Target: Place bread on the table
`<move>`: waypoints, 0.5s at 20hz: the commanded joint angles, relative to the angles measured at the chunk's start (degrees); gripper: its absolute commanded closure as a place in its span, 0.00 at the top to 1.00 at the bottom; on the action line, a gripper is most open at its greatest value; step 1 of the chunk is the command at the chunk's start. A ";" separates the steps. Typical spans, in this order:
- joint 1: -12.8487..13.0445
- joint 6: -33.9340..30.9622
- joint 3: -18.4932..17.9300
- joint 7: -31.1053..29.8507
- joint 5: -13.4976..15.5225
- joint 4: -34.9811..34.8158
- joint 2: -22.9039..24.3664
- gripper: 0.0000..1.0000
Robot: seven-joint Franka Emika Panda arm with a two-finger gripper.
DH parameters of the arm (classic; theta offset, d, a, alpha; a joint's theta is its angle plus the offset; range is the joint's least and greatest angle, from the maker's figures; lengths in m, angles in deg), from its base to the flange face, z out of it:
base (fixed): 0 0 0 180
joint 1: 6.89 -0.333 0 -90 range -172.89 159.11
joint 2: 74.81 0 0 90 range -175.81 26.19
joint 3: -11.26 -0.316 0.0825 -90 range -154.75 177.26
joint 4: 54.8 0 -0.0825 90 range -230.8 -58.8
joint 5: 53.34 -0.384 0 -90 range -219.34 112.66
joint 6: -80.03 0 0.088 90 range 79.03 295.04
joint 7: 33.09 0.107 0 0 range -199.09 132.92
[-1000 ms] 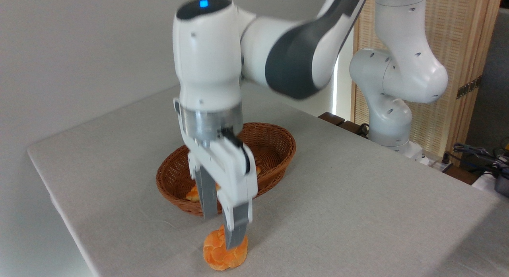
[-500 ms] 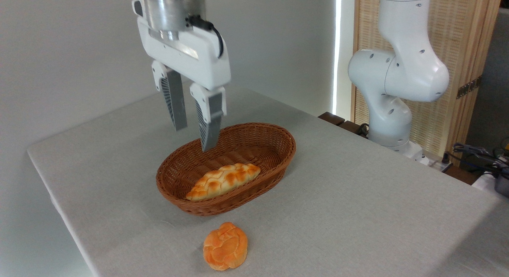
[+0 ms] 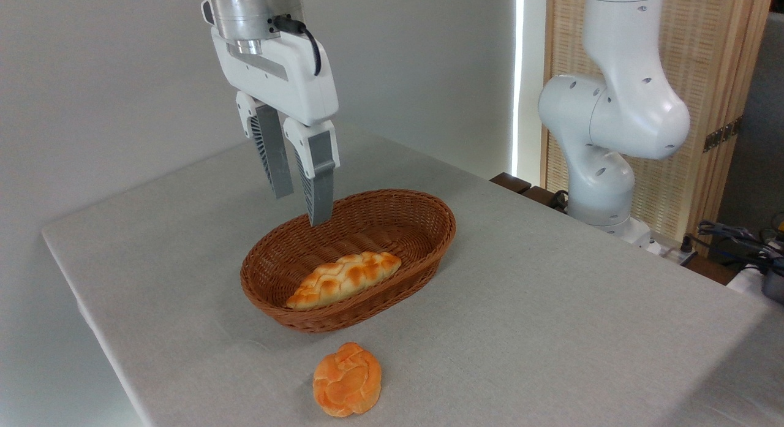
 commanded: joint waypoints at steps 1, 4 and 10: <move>1.46 -1.49 -3.24 1.86 2.24 1.16 -0.45 1.00; 1.55 -1.49 -5.88 1.94 4.88 1.43 -0.45 1.00; 1.55 -1.93 -7.02 3.26 4.80 1.43 -0.45 1.00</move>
